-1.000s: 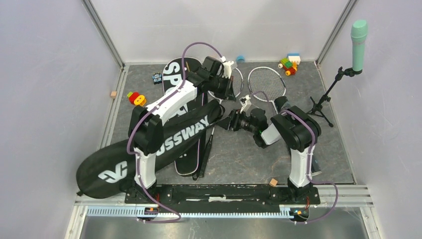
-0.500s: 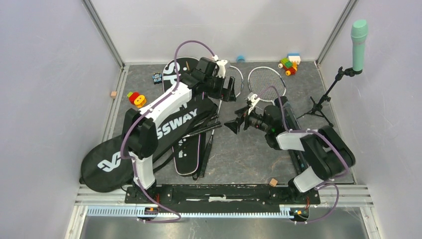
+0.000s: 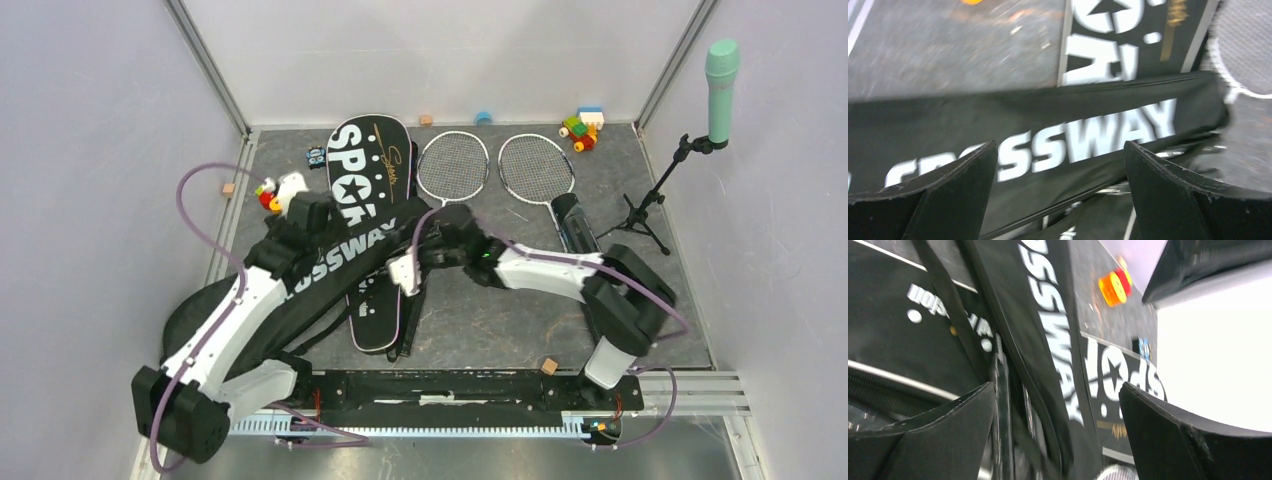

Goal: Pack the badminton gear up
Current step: Pick up the racket bag from the center of the board.

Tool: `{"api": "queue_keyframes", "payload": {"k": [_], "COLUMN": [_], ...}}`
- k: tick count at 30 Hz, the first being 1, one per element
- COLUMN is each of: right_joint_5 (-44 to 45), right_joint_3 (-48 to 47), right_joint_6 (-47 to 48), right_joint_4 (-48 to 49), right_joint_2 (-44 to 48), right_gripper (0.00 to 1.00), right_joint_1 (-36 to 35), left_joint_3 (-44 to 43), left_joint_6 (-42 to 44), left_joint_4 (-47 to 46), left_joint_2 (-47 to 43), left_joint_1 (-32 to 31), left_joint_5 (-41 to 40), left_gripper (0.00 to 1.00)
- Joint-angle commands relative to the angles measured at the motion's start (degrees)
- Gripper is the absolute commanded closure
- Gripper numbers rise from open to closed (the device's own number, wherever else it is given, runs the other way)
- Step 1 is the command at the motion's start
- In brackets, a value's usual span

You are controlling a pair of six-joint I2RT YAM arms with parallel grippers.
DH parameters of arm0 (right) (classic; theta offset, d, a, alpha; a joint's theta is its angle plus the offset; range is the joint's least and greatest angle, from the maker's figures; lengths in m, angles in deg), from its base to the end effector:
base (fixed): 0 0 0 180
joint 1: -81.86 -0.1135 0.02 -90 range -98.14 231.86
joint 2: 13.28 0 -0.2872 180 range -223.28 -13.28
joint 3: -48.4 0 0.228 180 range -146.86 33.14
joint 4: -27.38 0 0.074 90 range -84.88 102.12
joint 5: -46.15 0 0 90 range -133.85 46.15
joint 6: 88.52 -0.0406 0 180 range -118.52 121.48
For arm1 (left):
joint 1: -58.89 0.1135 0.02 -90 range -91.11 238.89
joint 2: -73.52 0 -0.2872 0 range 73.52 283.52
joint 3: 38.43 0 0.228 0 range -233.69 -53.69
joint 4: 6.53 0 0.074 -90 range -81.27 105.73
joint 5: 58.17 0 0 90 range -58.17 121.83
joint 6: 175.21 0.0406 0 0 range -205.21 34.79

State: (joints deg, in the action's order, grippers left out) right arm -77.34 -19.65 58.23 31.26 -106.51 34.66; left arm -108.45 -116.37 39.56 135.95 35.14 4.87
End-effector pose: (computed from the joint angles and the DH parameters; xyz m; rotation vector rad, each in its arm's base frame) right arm 0.2166 0.2669 0.2641 -1.7053 0.8467 0.4530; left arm 0.1898 -0.0634 0.3296 -0.3861 2.1243 -0.0207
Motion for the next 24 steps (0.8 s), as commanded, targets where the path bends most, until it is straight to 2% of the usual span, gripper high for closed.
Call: {"api": "queue_keyframes", "payload": {"k": [1,6,9,13,18,21,23,24], "right_joint_5": [0.8,-1.4,-2.1,-0.1,7.3,3.9,5.6,6.7], "right_joint_3": [-11.9,-29.4,-34.2,-37.4,-45.1,-46.8,-46.3,-46.2], "right_joint_6": [17.5,23.4,23.1,15.4,5.3,4.7,3.1,0.5], "right_joint_4": [-12.7,-29.8,-33.4,-28.7,-26.4,-29.3,-28.9,-27.7], "right_joint_2": [-9.6,-23.8,-29.2,-34.0,-41.2,-42.3,-42.1,-42.2], "right_gripper": [0.02,0.02,0.02,0.02,0.02,0.03,0.09,0.17], "right_joint_1": [-4.5,-7.0,-7.2,-7.1,-7.1,-7.0,-7.6,-7.8], "left_joint_3": [8.7,12.7,13.4,13.8,14.5,14.5,14.9,15.1], "left_joint_6": [-14.7,-18.3,-19.1,-20.2,-20.0,-19.4,-18.8,-18.7], "left_joint_4": [5.5,9.3,11.3,12.1,11.8,10.8,9.7,9.4], "left_joint_2": [-7.6,-17.3,-21.4,-25.1,-27.3,-28.8,-29.8,-30.1], "left_joint_1": [3.4,3.6,3.6,3.7,3.6,3.6,3.6,3.7], "left_joint_5": [-8.7,-12.8,-14.3,-13.7,-13.0,-11.2,-10.5,-10.4], "left_gripper": [0.00,0.00,0.00,0.00,0.00,0.00,0.00,0.00]}}
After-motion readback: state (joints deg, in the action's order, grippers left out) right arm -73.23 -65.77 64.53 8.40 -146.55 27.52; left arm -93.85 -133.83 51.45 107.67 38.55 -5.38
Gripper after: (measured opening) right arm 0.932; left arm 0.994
